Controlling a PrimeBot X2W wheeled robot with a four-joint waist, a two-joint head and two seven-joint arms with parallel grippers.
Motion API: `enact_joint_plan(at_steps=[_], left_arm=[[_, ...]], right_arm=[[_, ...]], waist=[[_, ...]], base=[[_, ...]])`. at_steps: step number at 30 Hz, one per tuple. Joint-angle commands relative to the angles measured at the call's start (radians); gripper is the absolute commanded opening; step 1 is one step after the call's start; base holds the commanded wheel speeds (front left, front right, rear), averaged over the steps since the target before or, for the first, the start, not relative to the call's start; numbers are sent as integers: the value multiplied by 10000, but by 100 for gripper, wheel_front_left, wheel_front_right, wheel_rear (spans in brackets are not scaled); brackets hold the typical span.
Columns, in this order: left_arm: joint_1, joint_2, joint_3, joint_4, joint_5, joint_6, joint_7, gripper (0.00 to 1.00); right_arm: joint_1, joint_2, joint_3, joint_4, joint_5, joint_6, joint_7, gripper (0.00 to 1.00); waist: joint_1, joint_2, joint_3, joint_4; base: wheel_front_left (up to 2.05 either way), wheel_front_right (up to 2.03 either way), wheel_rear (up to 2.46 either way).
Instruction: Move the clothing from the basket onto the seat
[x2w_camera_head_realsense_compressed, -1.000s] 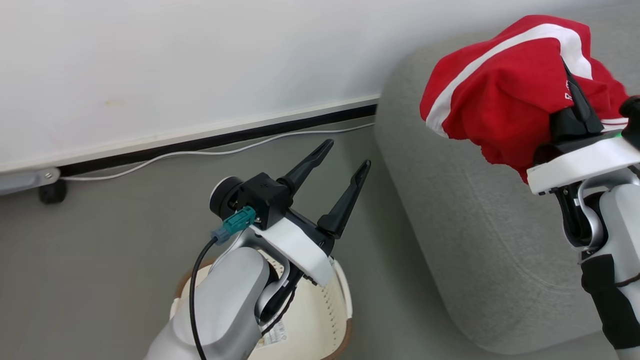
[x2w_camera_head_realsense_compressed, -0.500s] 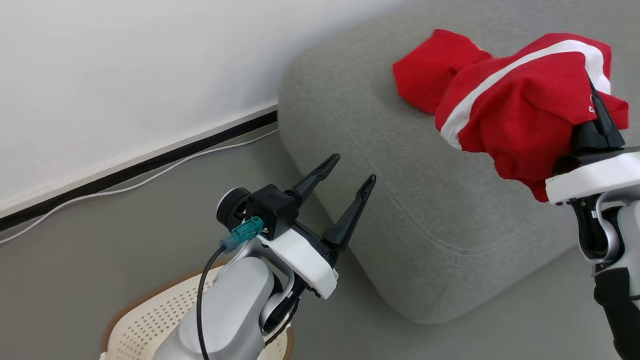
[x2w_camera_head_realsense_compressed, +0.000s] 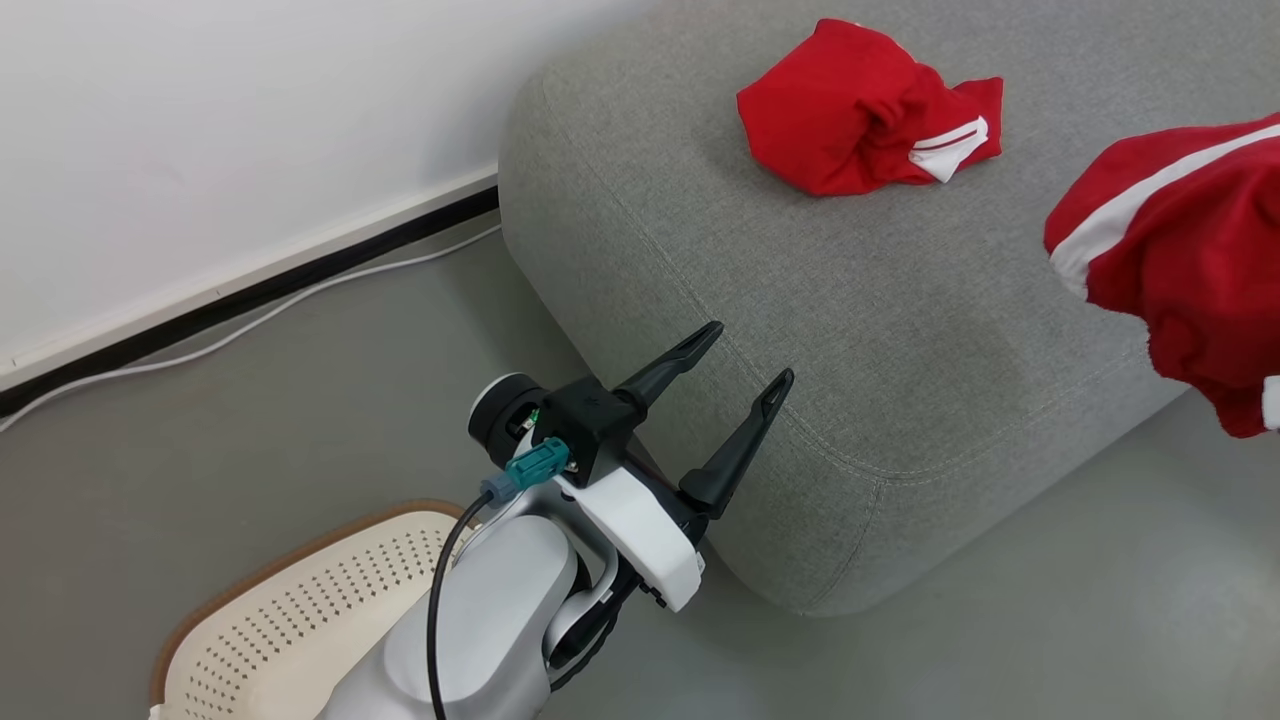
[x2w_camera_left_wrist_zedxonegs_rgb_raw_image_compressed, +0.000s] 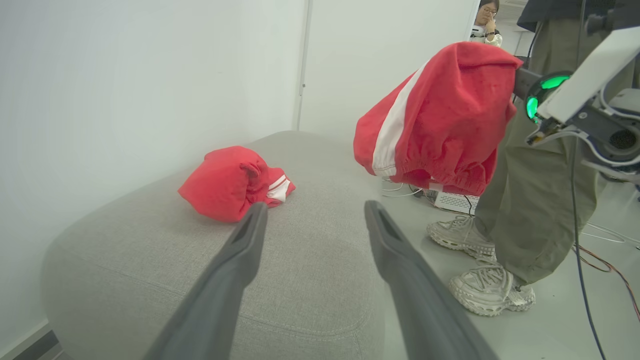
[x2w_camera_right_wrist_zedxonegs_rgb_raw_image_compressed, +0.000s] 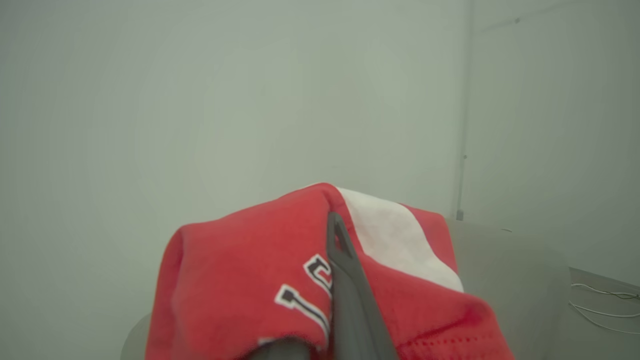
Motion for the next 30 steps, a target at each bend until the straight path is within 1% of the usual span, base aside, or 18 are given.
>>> enact_joint_plan(at_steps=[1,6,10,12,14,15,21,27,30], left_arm=[[-516,36,219,-205,-110,-68,-80,100],[-701,31,73,-166,-62,-68,-80,100],[-853,55,39,-12,69,-68,-80,100],[-918,65,60,60,144,-68,-80,100],[-1004,68,-23,151,214,-68,-80,100],[-1004,68,-23,151,214,-68,-80,100],[-1430,50,-419,379,294,-68,-80,100],[-1923,32,-721,553,376,-69,-80,100],[-2175,19,-819,581,414,-69,-80,100]], right_arm=[[-55,-341,-51,-303,-183,29,-59,0],[-686,-647,-348,93,-307,29,-59,0],[-1477,-1100,-301,623,-474,29,-59,0],[-1958,-1291,-340,902,-425,29,-59,0],[-2518,-1422,-750,1219,-160,29,-59,0],[-2518,-1422,-750,1219,-160,29,-59,0],[-3810,-2225,-1129,1931,-124,29,-59,0],[-5007,-2897,-903,2557,-258,29,-59,0],[-5628,-3191,-830,3101,-243,29,-59,0]], waist=[[0,-1,164,-13],[0,-1,644,-22],[0,-1,1197,4],[0,-1,1518,13],[0,-1,1849,93],[0,-1,1849,93],[0,-1,2829,589],[0,-1,3787,1125],[0,-1,4251,1464]], base=[[0,0,0],[0,0,0],[0,0,0],[0,0,0],[0,0,0],[0,0,0],[0,0,0],[0,0,0],[0,0,0]])
